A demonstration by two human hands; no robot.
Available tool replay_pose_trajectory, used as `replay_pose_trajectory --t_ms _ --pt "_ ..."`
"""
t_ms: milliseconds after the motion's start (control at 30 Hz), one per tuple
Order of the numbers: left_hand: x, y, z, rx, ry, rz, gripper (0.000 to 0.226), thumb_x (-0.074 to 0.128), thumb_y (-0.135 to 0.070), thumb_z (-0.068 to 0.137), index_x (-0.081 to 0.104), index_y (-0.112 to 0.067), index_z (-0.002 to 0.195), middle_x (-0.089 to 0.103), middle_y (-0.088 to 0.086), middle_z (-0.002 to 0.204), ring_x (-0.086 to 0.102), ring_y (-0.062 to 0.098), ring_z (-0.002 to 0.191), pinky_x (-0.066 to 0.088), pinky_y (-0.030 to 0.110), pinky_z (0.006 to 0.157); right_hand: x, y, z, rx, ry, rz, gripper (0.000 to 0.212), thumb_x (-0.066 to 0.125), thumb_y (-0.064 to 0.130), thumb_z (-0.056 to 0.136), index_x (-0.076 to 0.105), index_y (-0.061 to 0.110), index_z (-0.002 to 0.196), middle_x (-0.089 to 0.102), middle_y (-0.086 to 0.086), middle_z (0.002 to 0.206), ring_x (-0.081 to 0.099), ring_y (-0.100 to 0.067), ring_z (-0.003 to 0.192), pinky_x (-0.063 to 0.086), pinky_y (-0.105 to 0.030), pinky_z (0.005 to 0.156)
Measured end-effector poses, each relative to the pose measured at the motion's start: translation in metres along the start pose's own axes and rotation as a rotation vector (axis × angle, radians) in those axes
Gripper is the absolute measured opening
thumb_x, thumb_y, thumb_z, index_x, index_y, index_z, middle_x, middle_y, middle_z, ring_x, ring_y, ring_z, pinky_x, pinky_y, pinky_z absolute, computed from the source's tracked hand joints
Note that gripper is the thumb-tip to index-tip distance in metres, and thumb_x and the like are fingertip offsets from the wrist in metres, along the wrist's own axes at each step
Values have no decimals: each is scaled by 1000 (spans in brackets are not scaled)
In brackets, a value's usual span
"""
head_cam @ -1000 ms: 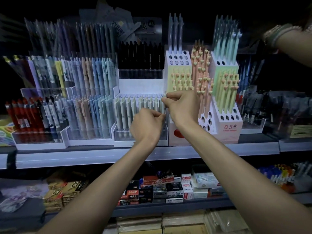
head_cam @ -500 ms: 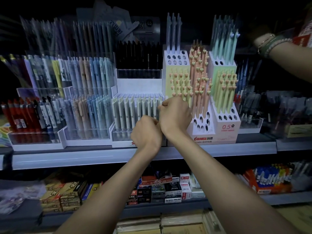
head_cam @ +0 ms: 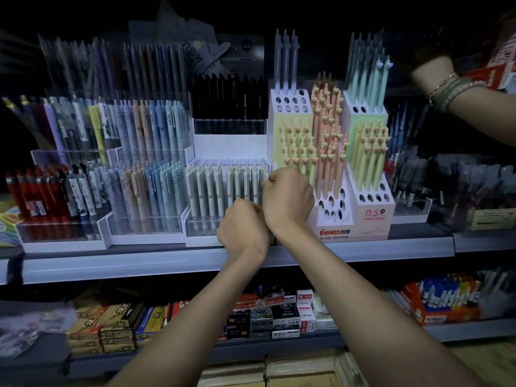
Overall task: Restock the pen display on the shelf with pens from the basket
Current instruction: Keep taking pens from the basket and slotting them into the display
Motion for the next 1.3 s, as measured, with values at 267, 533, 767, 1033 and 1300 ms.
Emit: replay_pose_trajectory --t_ms 267,533,767,1033,1300 --pt "-8 12 -1 7 3 -38 33 59 -14 84 53 -19 52 53 0 55 57 30 61 28 29 52 2 0 -3 26 28 -3 41 66 8 92 41 15 60 42 -3 59 32 -16 50 20 -32 46" --pt "-17 26 -4 70 69 -65 20 62 -38 93 81 -33 92 77 -10 89 69 21 86 42 30 64 -9 -4 -16 27 58 -22 42 63 3 90 39 13 57 43 -4 57 37 -21 49 23 -28 44" --pt "-45 51 -10 140 142 -88 21 64 -40 92 77 -32 78 73 -14 73 69 16 78 59 37 73 -31 -12 -54 -77 121 92 19 58 22 99 74 13 98 74 -5 91 69 -28 84 59 -40 74" --pt "-98 65 -44 349 303 202 71 38 -78 88 47 -43 149 57 -8 145 55 19 132 50 52 101 -50 -16 -92 -184 357 -189 89 38 82 89 39 22 155 34 -10 162 23 -30 152 26 -49 122" --pt "-145 96 -89 361 376 415 84 35 -86 89 17 -47 162 25 -2 169 24 24 155 32 58 119 -82 -19 -142 -166 552 -212 109 40 94 77 13 30 162 5 -6 172 -3 -29 159 5 -53 127"
Point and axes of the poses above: each hand's wrist, its own z-axis towards the middle knuckle, its own x-axis out of the palm, y = z × x, the point moved 4 cm from there along z, towards the middle knuckle
